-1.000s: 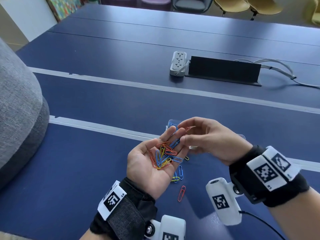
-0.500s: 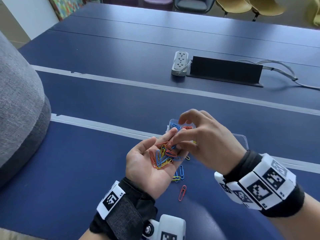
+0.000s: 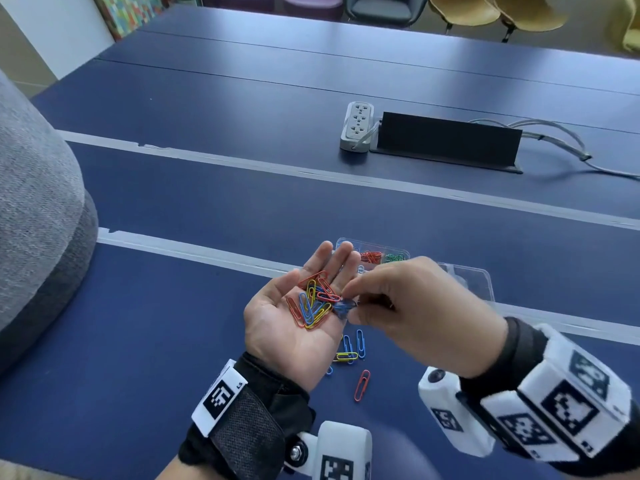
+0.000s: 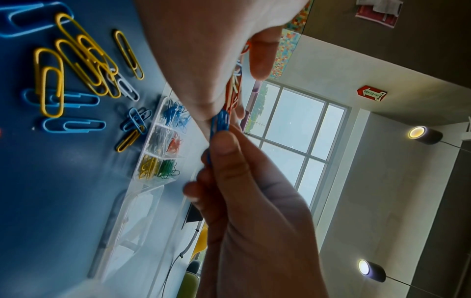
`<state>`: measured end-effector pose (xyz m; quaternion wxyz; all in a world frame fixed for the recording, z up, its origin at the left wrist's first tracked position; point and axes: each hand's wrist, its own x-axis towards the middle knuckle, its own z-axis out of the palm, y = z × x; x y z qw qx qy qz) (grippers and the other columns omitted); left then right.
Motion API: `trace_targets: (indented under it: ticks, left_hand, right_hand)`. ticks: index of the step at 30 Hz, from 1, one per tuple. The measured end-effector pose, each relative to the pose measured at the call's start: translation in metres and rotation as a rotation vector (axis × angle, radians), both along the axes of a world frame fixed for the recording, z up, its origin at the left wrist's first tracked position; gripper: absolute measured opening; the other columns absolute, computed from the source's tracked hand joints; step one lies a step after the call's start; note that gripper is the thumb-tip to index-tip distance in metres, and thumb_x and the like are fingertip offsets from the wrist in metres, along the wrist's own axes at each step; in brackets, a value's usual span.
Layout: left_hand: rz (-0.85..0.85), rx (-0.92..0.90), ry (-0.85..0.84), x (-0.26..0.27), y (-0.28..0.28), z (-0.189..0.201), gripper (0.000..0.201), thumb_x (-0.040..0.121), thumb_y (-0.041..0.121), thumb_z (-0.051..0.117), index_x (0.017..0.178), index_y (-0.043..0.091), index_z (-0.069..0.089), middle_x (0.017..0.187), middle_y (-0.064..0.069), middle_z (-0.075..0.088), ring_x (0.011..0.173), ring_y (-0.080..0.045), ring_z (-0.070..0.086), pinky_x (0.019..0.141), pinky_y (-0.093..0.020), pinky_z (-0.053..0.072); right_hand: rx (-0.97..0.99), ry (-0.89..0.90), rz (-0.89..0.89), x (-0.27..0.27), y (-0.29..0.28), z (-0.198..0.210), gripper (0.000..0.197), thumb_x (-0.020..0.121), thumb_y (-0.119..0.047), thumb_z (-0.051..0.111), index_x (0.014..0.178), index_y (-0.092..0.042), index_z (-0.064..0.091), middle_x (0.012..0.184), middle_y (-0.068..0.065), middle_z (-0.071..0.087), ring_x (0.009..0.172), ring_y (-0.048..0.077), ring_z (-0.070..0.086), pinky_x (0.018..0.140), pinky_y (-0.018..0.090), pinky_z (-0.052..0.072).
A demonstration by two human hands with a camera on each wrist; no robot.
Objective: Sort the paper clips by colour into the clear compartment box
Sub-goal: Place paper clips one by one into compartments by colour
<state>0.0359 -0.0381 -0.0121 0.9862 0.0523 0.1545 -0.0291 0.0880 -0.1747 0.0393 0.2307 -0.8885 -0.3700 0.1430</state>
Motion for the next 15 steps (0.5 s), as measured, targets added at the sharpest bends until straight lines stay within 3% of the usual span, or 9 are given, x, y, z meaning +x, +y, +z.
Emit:
trace_targets:
  ticks: [3,8,12,15]
  left_hand:
    - [0.015,0.007,-0.004,0.001,-0.001,0.0,0.053,0.062,0.007,0.053,0.113,-0.006,0.063,0.125,-0.028,0.059,0.109,-0.039,0.062,0.088,-0.049,0.05]
    - [-0.016,0.024,0.037,0.002,0.001,-0.003,0.043,0.082,0.012,0.036,0.115,-0.001,0.059,0.119,-0.023,0.063,0.107,-0.036,0.063,0.079,-0.042,0.056]
    - [-0.017,0.043,0.087,0.002,0.002,-0.008,0.037,0.079,0.011,0.041,0.106,-0.002,0.063,0.105,-0.022,0.067,0.091,-0.035,0.069,0.071,-0.046,0.058]
    - [0.009,0.054,0.135,0.001,0.004,-0.013,0.032,0.076,0.01,0.045,0.097,-0.001,0.066,0.096,-0.02,0.068,0.081,-0.033,0.069,0.075,-0.046,0.058]
  right_hand:
    - [0.014,-0.07,-0.065,-0.006,0.008,-0.004,0.015,0.081,-0.023,0.066,0.095,-0.022,0.072,0.088,-0.001,0.071,0.085,0.019,0.061,0.078,0.033,0.046]
    - [0.058,-0.034,-0.087,-0.007,0.011,-0.006,0.013,0.078,-0.016,0.067,0.089,-0.022,0.074,0.089,-0.004,0.071,0.085,0.017,0.063,0.077,0.025,0.045]
    - [0.021,-0.032,-0.092,-0.001,0.008,0.001,0.013,0.079,-0.017,0.066,0.087,-0.024,0.073,0.081,-0.002,0.071,0.077,0.018,0.063,0.075,0.032,0.049]
    - [0.037,-0.047,-0.143,0.013,0.006,0.008,0.009,0.078,-0.019,0.068,0.082,-0.024,0.073,0.076,-0.006,0.072,0.072,0.012,0.064,0.074,0.032,0.05]
